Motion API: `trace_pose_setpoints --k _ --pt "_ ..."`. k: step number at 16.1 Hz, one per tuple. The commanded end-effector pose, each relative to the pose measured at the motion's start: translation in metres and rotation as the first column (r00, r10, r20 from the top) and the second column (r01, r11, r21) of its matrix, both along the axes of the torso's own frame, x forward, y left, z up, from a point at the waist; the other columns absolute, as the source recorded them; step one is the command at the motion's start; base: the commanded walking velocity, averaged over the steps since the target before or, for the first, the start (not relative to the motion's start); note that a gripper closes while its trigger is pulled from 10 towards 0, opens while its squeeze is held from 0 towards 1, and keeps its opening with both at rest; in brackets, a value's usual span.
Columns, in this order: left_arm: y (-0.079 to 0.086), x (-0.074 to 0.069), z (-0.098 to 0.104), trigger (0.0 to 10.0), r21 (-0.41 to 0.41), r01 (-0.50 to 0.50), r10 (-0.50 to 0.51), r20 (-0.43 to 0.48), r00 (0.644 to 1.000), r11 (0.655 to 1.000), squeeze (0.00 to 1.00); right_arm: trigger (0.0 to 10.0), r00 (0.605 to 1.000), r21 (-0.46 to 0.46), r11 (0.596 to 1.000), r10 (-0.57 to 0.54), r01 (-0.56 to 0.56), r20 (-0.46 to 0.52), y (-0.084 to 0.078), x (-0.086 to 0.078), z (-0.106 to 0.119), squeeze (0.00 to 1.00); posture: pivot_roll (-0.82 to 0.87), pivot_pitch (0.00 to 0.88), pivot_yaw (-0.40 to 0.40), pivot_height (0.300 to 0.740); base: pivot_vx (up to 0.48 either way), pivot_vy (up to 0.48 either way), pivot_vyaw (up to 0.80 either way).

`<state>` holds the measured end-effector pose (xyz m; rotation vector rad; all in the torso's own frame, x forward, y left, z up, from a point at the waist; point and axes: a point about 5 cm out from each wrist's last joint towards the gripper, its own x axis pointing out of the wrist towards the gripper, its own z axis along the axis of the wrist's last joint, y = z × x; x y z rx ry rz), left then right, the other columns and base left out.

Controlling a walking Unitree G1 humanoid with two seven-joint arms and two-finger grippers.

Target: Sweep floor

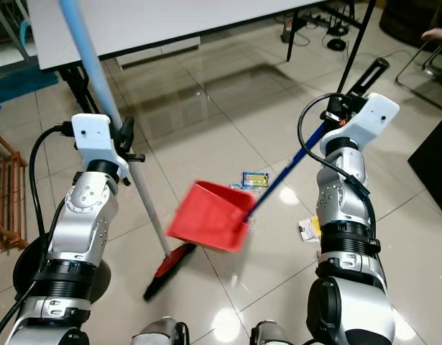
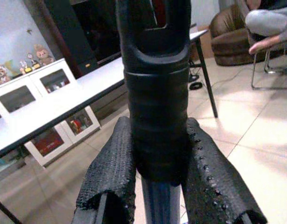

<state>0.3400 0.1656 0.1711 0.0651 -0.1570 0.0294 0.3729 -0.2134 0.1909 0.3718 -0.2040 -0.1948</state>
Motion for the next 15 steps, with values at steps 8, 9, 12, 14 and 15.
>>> trace_pose_setpoints --k 8,9,12,14,15 --pt "0.0029 0.0004 0.0069 10.0 0.008 -0.003 0.003 0.027 1.0 1.0 0.0 10.0 0.998 0.021 1.0 -0.001 0.0 0.07 0.001 0.0007 0.0146 0.0 -0.01 0.11 0.031 0.74 0.0 0.0 0.0" --pt "0.0029 0.0004 0.007 10.0 0.007 -0.003 0.003 0.027 1.0 1.0 0.0 10.0 0.998 0.021 1.0 -0.002 0.0 0.07 0.0009 0.0006 0.0146 0.0 -0.01 0.11 0.031 0.74 0.0 0.0 0.0" --pt "0.0028 0.0004 0.0071 10.0 0.007 -0.003 0.003 0.028 1.0 1.0 0.0 10.0 0.998 0.02 1.0 -0.001 0.0 0.071 0.0011 0.0006 0.0146 0.0 -0.01 0.11 0.031 0.74 0.0 0.0 0.0" --pt "0.0029 0.0005 0.0071 10.0 0.006 -0.005 0.005 0.028 1.0 1.0 0.0 10.0 0.998 0.019 1.0 0.0 -0.002 0.07 0.0012 0.0007 0.0146 0.0 -0.01 0.109 0.029 0.74 0.0 0.0 0.0" --pt "0.0028 0.0005 0.0071 10.0 0.006 -0.006 0.005 0.028 1.0 1.0 0.0 10.0 0.998 0.02 1.0 0.001 -0.002 0.07 0.0012 0.0008 0.0145 0.0 -0.01 0.109 0.029 0.74 0.0 0.0 0.0"
